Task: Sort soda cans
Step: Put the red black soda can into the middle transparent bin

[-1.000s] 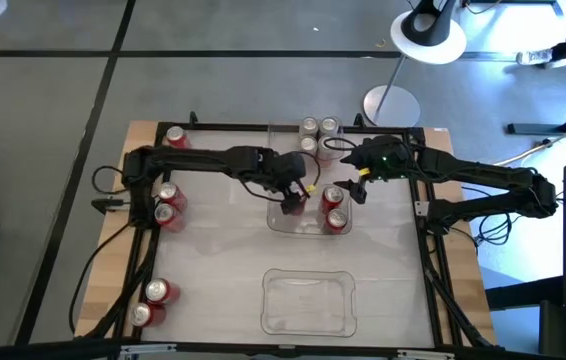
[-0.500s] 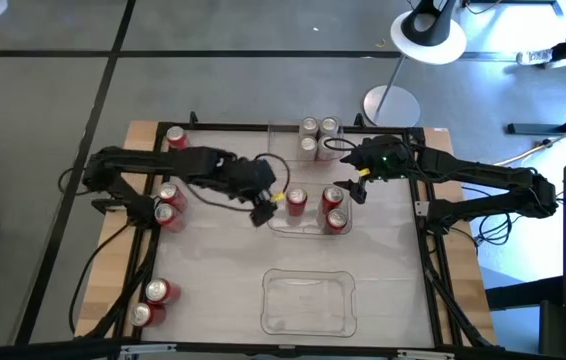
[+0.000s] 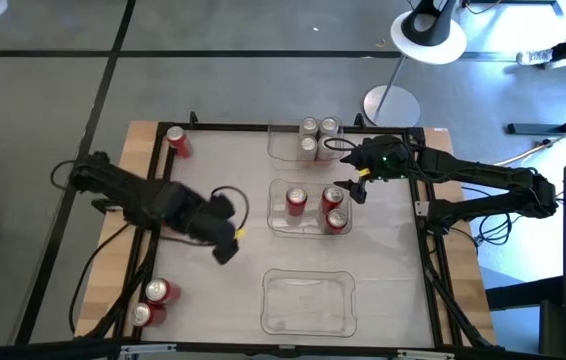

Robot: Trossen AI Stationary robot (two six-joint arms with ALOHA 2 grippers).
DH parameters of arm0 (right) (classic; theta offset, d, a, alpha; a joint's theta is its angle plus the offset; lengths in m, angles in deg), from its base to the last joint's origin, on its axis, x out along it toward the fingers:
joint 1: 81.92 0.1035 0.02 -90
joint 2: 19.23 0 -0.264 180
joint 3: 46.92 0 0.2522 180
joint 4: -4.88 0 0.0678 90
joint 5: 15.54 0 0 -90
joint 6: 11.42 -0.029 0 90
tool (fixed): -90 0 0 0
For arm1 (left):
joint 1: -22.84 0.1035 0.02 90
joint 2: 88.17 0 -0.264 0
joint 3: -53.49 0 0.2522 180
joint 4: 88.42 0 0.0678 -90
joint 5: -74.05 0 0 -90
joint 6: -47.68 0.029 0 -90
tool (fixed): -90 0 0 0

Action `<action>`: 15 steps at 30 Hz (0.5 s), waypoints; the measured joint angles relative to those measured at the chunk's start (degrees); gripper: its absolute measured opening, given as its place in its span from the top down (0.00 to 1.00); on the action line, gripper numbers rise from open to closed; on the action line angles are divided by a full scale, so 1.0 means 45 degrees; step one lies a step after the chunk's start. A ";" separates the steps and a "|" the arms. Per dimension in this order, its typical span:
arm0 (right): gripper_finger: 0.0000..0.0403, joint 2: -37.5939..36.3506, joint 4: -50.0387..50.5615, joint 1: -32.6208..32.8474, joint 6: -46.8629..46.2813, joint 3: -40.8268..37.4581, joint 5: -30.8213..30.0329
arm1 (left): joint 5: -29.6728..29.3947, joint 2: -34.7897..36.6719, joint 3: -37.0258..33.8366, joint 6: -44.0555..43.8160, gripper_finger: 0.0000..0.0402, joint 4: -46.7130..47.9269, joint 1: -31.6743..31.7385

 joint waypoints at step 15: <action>0.11 0.0000 -0.0049 0.0000 0.0000 0.0000 -0.0016 | 0.2621 0.0023 -0.0002 -0.5446 0.16 0.0830 -0.4081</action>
